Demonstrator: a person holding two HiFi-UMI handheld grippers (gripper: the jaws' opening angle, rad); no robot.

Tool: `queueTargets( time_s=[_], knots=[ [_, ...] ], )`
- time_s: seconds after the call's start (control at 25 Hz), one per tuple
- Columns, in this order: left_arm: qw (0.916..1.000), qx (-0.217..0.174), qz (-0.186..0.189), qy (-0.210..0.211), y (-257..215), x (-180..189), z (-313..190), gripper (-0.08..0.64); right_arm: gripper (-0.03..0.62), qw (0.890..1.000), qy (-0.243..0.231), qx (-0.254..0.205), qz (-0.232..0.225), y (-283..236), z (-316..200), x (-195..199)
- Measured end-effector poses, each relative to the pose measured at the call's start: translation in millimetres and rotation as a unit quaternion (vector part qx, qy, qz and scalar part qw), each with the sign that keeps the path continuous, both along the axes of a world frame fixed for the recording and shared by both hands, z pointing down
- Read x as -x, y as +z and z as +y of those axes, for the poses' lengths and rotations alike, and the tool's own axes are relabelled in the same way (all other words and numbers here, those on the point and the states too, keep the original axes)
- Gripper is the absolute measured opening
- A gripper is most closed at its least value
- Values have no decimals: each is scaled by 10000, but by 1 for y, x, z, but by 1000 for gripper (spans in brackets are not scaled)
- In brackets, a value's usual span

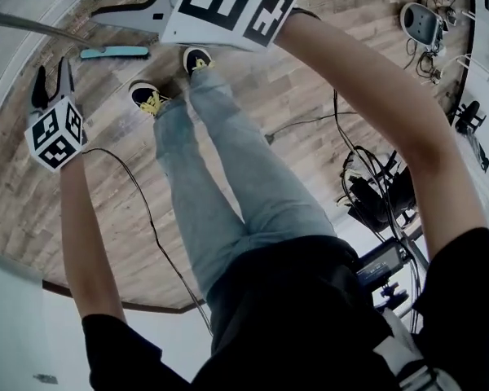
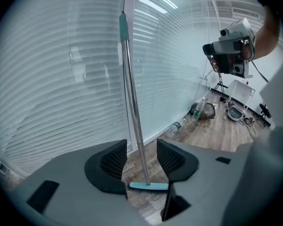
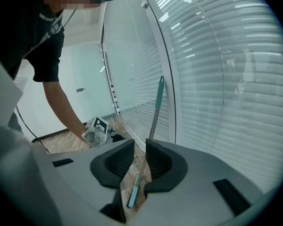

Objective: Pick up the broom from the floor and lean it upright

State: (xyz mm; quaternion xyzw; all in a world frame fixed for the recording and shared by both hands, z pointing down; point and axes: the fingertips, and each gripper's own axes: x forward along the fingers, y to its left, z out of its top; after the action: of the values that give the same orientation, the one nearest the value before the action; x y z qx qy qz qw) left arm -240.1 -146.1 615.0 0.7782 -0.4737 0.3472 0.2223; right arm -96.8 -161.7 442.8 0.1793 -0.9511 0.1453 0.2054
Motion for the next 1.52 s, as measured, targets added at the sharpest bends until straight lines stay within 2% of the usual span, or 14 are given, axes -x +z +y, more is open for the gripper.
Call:
queueTargets(
  time_s=[0.12, 0.32, 0.44, 0.56, 0.76, 0.88, 1.0, 1.12, 1.2, 1.28, 1.4, 1.48, 1.52],
  knots=[
    [9998, -94, 37, 158, -49, -4, 39, 205, 81, 9998, -86, -144, 105, -51, 31, -36],
    [9987, -294, 290, 284, -127, -4, 73, 72, 77, 9992, -10, -319, 238, -123, 61, -71],
    [9970, -435, 581, 250, -184, -13, 75, 38, 54, 9979, 39, -487, 427, -166, 65, -83],
    [9919, -731, 992, 296, -257, -33, 70, 23, 34, 9957, 142, -778, 475, -222, 66, -93],
    [9785, -1323, 1531, 403, -378, -67, 53, 23, 20, 9871, 488, -1485, 352, -326, 71, -119],
    [9723, -1512, 1742, 366, -426, -69, 41, 23, 20, 9828, 698, -1654, 429, -364, 68, -124],
    [9685, -1691, 1778, 432, -467, -75, 30, 23, 20, 9769, 1084, -1795, 410, -394, 65, -130],
    [9614, -2080, 1693, 620, -520, -99, 30, 23, 20, 9646, 1636, -2046, 287, -433, 77, -152],
    [9569, -2284, 1655, 689, -553, -121, 36, 23, 20, 9527, 2145, -2154, -8, -459, 90, -169],
    [9542, -2407, 1635, 698, -577, -142, 42, 23, 20, 9366, 2740, -2152, -375, -472, 98, -184],
    [9508, -2571, 1621, 597, -600, -167, 45, 23, 20, 9066, 3598, -2016, -894, -474, 103, -199],
    [9495, -2608, 1663, 531, -610, -183, 47, 23, 20, 8916, 3940, -1818, -1290, -474, 107, -205],
    [9488, -2623, 1675, 532, -615, -191, 49, 23, 20, 8880, 4008, -1760, -1410, -475, 109, -207]
  ],
)
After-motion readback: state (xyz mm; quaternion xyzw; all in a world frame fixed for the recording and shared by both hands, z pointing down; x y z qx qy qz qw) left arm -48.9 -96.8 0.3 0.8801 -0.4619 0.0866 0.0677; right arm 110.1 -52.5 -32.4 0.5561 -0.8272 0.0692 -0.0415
